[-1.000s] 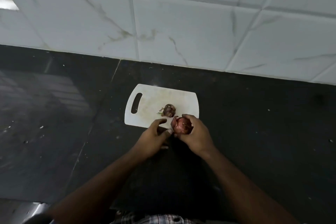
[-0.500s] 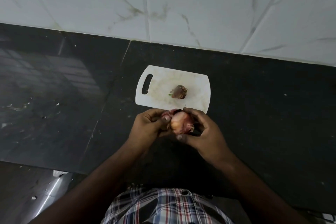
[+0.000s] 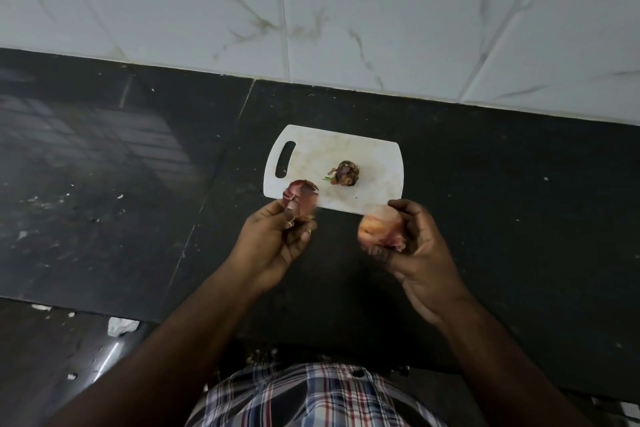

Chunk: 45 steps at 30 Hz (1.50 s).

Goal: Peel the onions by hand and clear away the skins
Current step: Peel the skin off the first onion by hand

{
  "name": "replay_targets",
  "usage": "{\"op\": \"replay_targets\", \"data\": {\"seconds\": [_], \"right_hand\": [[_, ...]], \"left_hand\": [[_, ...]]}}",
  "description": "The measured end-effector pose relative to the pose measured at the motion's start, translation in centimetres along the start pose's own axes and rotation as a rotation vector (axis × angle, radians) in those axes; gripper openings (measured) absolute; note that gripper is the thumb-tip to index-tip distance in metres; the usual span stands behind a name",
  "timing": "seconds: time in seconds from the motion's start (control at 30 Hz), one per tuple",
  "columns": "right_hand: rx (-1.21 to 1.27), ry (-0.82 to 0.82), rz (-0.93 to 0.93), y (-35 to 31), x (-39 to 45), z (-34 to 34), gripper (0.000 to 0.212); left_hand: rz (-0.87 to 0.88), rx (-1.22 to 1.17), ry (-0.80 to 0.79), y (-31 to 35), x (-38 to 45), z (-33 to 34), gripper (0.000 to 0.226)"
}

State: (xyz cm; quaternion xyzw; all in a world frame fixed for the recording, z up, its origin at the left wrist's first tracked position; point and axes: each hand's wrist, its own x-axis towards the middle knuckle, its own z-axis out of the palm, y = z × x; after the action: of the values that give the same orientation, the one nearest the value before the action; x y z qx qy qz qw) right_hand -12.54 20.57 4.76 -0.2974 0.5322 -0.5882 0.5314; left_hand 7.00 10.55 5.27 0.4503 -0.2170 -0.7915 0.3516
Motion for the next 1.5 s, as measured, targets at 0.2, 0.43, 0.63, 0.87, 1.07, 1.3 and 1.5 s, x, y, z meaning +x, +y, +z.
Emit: {"op": "replay_targets", "data": {"seconds": [0.2,0.43,0.63,0.87,1.07,1.3,1.5], "right_hand": [[0.158,0.109,0.173,0.1,-0.4,-1.1,0.068],[-0.071,0.100,0.165,1.6,-0.9,-0.6,0.060],[-0.382,0.104,-0.039,0.5,-0.5,-0.1,0.050],[-0.546,0.138,-0.329,0.3,-0.1,1.5,0.033],[-0.718,0.291,-0.636,0.0,0.4,1.9,0.012],[-0.863,0.183,-0.555,1.4,0.7,0.5,0.019],[-1.023,0.123,-0.309,2.9,0.8,-1.8,0.025]], "left_hand": [[0.017,0.454,0.015,-0.7,1.1,-1.2,0.007],[0.261,1.373,0.048,-3.2,3.0,-2.0,0.061],[0.222,0.861,-0.525,-2.1,-0.2,0.7,0.084],[0.279,0.557,-0.333,-1.9,-1.9,2.4,0.064],[0.107,0.191,-0.360,-1.5,-1.8,2.2,0.065],[-0.007,-0.013,-0.430,-1.4,-2.1,1.2,0.080],[-0.067,-0.102,-0.445,-1.8,-2.0,0.0,0.066]]}}
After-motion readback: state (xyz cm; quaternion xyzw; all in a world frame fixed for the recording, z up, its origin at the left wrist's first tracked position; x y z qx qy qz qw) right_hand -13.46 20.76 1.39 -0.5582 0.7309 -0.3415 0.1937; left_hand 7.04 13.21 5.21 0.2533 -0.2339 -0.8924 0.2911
